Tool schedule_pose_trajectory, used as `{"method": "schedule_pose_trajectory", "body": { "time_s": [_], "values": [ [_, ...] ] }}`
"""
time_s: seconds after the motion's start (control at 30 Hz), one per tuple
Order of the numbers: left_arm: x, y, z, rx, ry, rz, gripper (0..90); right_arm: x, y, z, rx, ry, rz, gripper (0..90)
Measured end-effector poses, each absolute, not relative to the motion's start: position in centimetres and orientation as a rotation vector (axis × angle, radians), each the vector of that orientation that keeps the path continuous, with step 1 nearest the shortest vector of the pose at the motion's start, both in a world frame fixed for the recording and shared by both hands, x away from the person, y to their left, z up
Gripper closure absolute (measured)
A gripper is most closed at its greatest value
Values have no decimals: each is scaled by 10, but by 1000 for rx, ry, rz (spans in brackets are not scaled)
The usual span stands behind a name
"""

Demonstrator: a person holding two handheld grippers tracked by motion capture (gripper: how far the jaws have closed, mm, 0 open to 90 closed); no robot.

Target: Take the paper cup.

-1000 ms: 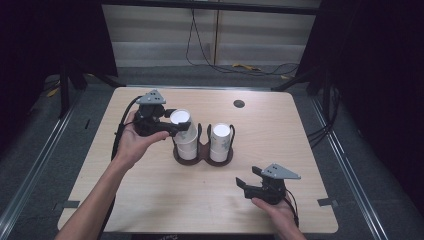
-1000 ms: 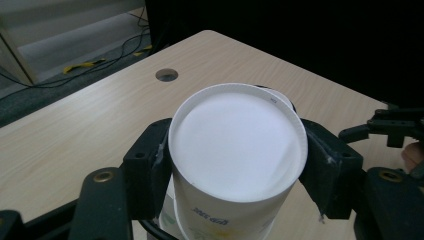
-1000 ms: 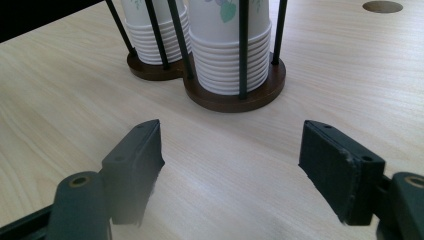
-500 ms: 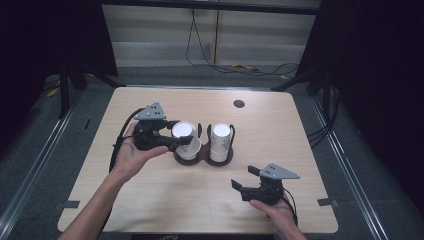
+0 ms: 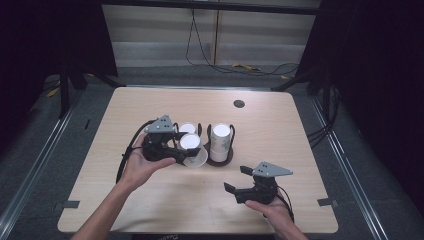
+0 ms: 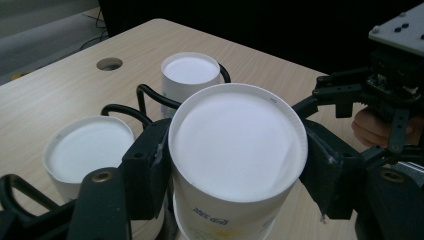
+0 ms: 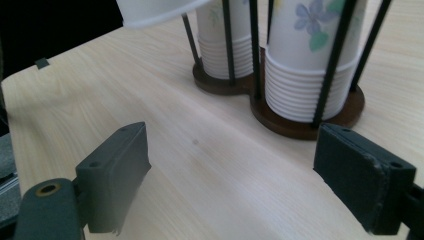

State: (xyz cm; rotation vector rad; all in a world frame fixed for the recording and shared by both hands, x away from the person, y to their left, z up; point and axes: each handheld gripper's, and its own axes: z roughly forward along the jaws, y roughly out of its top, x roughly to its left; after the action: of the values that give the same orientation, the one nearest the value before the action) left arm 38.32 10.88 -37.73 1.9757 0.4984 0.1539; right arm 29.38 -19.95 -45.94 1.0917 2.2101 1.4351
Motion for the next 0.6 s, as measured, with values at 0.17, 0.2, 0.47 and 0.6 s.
{"method": "schedule_pose_trajectory", "body": {
  "time_s": [0.17,0.2,0.47,0.6],
  "values": [
    [379,107,-389,1970,493,101,350,298,-186,-454,1050,2214,1478,137],
    [378,107,-390,1974,488,99,350,299,-184,-453,1037,2216,1480,138],
    [374,108,-397,1943,462,59,350,305,-169,-446,998,2237,1510,138],
    [371,110,-402,1937,473,50,350,305,-164,-451,989,2235,1552,138]
  ]
}}
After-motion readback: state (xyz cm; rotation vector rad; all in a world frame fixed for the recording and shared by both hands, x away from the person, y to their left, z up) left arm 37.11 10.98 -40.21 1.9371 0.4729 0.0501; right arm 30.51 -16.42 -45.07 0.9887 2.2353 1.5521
